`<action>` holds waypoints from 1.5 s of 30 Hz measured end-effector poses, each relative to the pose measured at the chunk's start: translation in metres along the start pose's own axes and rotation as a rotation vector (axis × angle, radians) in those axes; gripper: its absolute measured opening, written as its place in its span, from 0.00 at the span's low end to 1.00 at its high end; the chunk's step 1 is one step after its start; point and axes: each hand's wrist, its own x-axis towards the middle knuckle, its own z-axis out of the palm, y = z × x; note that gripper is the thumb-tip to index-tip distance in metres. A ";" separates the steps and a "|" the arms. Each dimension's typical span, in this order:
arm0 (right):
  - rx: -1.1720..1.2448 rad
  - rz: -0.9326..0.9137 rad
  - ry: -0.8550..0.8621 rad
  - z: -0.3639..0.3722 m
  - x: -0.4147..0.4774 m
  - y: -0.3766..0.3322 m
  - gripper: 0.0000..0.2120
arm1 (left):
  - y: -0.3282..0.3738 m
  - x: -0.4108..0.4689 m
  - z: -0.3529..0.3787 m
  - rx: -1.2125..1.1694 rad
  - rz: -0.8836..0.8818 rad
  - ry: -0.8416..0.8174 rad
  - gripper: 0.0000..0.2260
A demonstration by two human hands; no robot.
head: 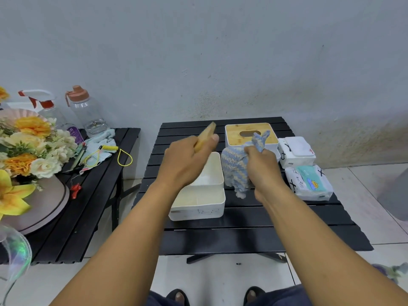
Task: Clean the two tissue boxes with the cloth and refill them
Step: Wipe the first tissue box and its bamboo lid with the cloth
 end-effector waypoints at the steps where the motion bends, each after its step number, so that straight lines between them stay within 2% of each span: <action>1: 0.020 -0.008 -0.004 -0.001 -0.004 -0.004 0.10 | 0.002 0.000 -0.006 -0.154 -0.032 0.036 0.33; 4: 0.068 -0.038 -0.011 -0.003 -0.017 -0.017 0.10 | 0.008 -0.002 -0.018 -0.790 -0.255 0.175 0.29; 6: 0.091 -0.086 -0.009 0.000 -0.024 -0.024 0.11 | 0.011 -0.008 -0.021 -1.174 -0.389 0.193 0.27; 9: 0.073 -0.239 -0.031 0.015 -0.033 -0.031 0.13 | 0.009 -0.021 -0.015 -1.410 -0.422 0.206 0.26; 12: -0.099 -0.421 -0.204 0.037 -0.043 -0.026 0.13 | 0.009 -0.026 -0.005 -1.549 -0.397 0.127 0.23; 14: -0.242 -0.487 -0.326 0.051 -0.050 -0.013 0.10 | 0.012 -0.028 -0.003 -1.618 -0.374 0.096 0.24; 17: -0.499 -0.638 -0.446 0.067 -0.059 0.015 0.26 | 0.009 -0.030 -0.005 -1.645 -0.409 0.030 0.22; 19: -0.598 -0.693 -0.465 0.069 -0.059 0.028 0.29 | 0.003 -0.033 -0.007 -1.628 -0.455 0.007 0.19; 25: -0.643 -0.722 -0.389 0.070 -0.046 0.025 0.30 | 0.000 -0.037 0.004 -1.553 -0.527 -0.103 0.17; 28: -0.702 -0.729 -0.467 0.065 -0.053 0.026 0.29 | -0.002 -0.033 0.002 -1.552 -0.549 -0.091 0.14; 30: -0.729 -0.710 -0.498 0.060 -0.052 0.029 0.29 | -0.001 -0.032 0.000 -1.551 -0.546 -0.121 0.16; 35: -0.652 -0.569 -0.387 0.058 -0.037 0.019 0.26 | 0.008 -0.038 0.010 -1.380 -0.554 -0.158 0.23; 40: -0.727 -0.684 -0.512 0.055 -0.051 0.022 0.29 | -0.001 -0.037 0.003 -1.381 -0.531 -0.096 0.16; 42: -0.731 -0.681 -0.450 0.055 -0.042 0.020 0.28 | 0.001 -0.038 0.007 -1.314 -0.528 -0.113 0.20; 45: -0.648 -0.553 -0.337 0.055 -0.028 0.012 0.26 | 0.007 -0.040 0.018 -1.208 -0.597 -0.125 0.24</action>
